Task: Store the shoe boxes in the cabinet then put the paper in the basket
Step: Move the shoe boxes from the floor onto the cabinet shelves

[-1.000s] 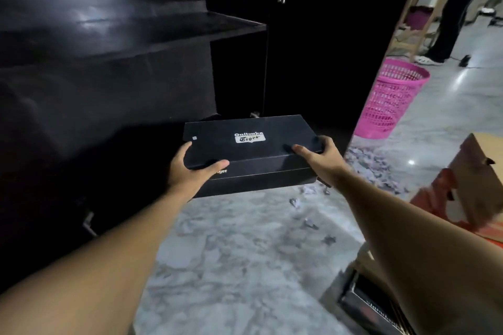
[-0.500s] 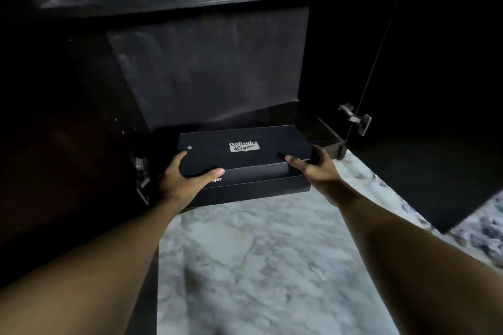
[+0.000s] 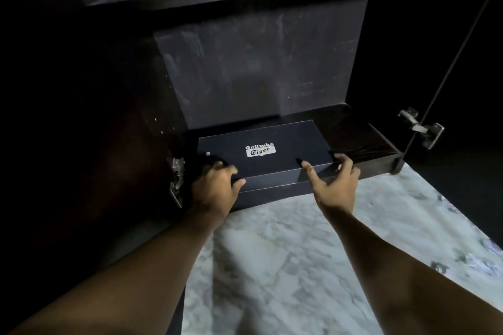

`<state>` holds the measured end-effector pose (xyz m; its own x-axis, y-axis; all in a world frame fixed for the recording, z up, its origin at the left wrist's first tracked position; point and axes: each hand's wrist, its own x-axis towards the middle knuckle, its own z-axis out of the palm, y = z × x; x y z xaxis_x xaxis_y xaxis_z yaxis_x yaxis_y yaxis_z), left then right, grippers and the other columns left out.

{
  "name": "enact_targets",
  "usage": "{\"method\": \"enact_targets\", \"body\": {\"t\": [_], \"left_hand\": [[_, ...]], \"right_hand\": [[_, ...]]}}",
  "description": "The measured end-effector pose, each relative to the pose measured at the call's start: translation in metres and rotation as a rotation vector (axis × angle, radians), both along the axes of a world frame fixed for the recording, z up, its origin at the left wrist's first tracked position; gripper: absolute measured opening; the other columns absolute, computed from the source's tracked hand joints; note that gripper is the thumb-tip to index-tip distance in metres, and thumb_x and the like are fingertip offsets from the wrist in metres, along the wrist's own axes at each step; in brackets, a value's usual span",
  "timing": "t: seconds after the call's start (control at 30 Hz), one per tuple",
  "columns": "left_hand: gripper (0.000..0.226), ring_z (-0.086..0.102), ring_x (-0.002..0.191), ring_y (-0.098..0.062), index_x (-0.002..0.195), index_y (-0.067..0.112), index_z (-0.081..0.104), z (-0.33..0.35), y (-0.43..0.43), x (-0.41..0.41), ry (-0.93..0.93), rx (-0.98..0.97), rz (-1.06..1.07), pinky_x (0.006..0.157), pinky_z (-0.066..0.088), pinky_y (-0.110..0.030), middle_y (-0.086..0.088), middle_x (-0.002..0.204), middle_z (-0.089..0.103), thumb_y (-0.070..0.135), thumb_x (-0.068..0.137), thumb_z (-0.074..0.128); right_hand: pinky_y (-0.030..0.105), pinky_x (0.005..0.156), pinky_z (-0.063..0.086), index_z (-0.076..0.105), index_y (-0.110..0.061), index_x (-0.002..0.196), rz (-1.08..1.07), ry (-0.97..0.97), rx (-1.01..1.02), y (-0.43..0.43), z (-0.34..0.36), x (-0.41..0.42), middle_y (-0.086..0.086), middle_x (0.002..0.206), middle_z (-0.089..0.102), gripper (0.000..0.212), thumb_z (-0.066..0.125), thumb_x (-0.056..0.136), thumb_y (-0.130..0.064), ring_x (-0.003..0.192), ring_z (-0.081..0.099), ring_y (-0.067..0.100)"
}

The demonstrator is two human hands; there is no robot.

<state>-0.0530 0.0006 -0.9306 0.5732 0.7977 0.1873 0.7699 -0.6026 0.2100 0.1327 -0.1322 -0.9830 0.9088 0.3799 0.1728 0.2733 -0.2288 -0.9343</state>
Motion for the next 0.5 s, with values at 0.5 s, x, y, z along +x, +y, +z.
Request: {"method": "enact_targets", "body": {"t": [0.5], "left_hand": [[0.028, 0.06, 0.11, -0.03, 0.121, 0.022, 0.067, -0.012, 0.099, 0.036, -0.104, -0.014, 0.155, 0.086, 0.047, -0.034, -0.007, 0.122, 0.065, 0.03, 0.096, 0.058]], "right_hand": [[0.039, 0.092, 0.046, 0.049, -0.016, 0.129, -0.006, -0.051, -0.065, 0.112, 0.0, 0.022, 0.009, 0.128, 0.052, 0.059, 0.072, 0.085, -0.047, 0.12, 0.049, 0.026]]}}
